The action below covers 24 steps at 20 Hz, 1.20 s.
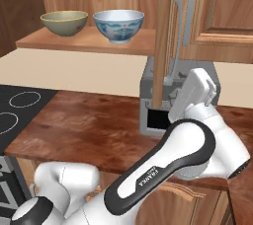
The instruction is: Open the cabinet. Pick the bowls from the counter and place them in the cabinet. Then close the cabinet.
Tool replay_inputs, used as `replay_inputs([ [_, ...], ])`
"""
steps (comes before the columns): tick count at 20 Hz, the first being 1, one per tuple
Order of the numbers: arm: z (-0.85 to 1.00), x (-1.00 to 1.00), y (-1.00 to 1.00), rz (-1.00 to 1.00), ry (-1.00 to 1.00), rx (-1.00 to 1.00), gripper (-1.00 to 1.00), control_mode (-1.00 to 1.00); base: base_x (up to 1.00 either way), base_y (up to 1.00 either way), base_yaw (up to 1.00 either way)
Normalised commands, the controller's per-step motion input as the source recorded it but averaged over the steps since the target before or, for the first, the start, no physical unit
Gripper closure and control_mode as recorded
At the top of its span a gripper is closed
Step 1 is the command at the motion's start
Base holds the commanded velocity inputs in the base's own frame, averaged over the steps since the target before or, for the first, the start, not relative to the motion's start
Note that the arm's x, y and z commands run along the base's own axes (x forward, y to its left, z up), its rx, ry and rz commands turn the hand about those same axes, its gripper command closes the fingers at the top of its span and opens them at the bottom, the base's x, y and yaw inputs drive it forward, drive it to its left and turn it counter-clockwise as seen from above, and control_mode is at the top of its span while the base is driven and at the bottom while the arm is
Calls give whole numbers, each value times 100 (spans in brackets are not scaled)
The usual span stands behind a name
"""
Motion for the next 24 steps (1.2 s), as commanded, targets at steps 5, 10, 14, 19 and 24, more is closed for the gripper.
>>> replay_inputs([
  [5, -1, 46, 4, 9, 0, 0, -100, -100, 0, 0, 0],
  [10, -1, 17, 55, 1, -6, -5, -100, -100, 0, 0, 0],
  [14, 0, 1, 80, 0, -14, -10, -100, -100, 0, 0, 0],
  [19, 0, 0, 93, 0, -15, -13, -100, -100, 0, 0, 0],
  [24, 2, 11, 86, -7, -7, -15, -100, -100, 0, 0, 0],
])
